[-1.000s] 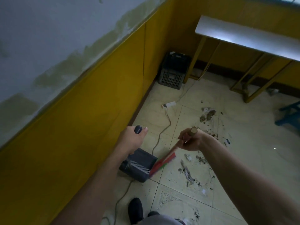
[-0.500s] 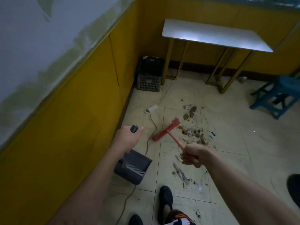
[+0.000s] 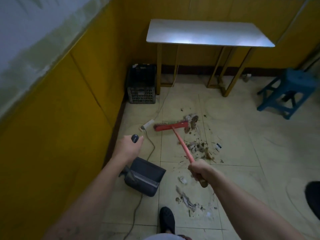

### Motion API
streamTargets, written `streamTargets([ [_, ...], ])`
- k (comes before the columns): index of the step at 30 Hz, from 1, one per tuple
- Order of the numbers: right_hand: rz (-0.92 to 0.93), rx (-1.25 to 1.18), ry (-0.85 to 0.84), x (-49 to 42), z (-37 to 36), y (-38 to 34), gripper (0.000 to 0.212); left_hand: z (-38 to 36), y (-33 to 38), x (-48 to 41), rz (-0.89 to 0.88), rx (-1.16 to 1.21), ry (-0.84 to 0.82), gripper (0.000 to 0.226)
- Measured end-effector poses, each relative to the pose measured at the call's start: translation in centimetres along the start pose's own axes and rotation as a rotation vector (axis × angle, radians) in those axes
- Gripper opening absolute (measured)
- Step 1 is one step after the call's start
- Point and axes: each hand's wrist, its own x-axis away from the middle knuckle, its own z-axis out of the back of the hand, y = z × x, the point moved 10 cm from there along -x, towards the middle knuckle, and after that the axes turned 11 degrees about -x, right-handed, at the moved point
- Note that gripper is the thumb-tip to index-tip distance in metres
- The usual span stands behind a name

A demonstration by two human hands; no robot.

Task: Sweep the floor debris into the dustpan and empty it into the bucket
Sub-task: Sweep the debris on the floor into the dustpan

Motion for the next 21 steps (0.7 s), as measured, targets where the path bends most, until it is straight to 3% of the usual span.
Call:
streamTargets([
  [4,0.027,-0.035,0.030,-2.3,3.4,-3.2,0.018,-0.3,4.5,-2.8,-0.030,-0.056,0.024,0.038],
  [10,0.015,-0.049,0.040,-5.1,6.1,-5.0,0.026,0.2,9.4,-5.5,-0.116,-0.117,0.083,0.041],
  [21,-0.020,-0.157,0.035,-9.3,6.1,-8.9,0.027,2.0,13.5,-12.9,-0.222,-0.138,0.088,0.044],
])
